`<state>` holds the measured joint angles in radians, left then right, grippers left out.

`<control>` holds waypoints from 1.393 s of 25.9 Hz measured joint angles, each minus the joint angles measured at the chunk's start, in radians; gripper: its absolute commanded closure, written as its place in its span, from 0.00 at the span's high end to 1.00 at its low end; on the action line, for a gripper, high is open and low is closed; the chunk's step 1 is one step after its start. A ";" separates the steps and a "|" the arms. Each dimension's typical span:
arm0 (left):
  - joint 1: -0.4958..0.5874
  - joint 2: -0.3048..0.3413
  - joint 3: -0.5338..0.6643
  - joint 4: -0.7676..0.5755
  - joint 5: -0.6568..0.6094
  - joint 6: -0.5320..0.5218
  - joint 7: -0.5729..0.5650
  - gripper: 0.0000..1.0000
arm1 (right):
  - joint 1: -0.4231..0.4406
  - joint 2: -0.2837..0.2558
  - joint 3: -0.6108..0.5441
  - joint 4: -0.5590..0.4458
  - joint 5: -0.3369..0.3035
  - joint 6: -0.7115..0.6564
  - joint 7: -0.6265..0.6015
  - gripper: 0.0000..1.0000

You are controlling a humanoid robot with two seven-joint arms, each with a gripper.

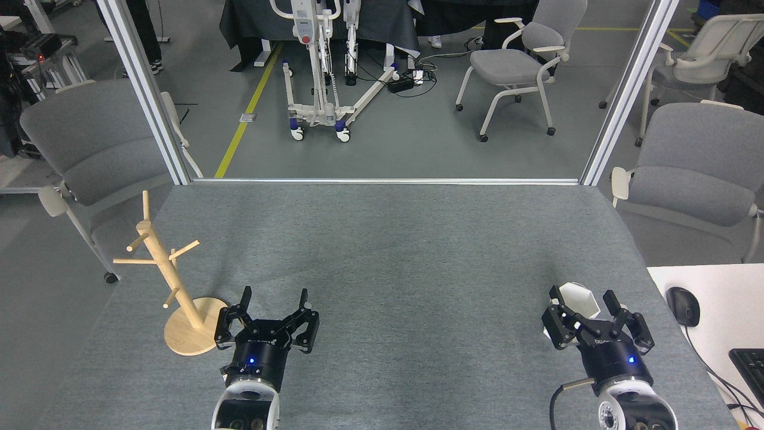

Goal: Hang cup on storage rack
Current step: 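Lower the right gripper around the white hexagonal cup's rim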

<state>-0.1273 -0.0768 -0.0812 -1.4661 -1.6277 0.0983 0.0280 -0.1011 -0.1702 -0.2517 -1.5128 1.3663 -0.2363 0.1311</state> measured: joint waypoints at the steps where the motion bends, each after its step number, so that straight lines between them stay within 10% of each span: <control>1: 0.002 0.000 0.007 0.002 0.000 0.003 0.001 1.00 | -0.001 0.000 0.000 0.000 0.000 0.000 0.000 0.99; 17: 0.041 -0.008 0.049 -0.107 0.019 -0.006 0.024 1.00 | 0.019 -0.012 -0.022 0.005 -0.004 -0.055 0.010 0.99; 36: 0.099 -0.034 -0.039 -0.074 0.022 -0.033 0.014 1.00 | -0.008 -0.032 -0.088 0.273 0.051 -0.098 -0.144 0.99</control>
<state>-0.0286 -0.1103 -0.1198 -1.5400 -1.6056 0.0653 0.0423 -0.1090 -0.2018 -0.3398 -1.2394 1.4172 -0.3345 -0.0133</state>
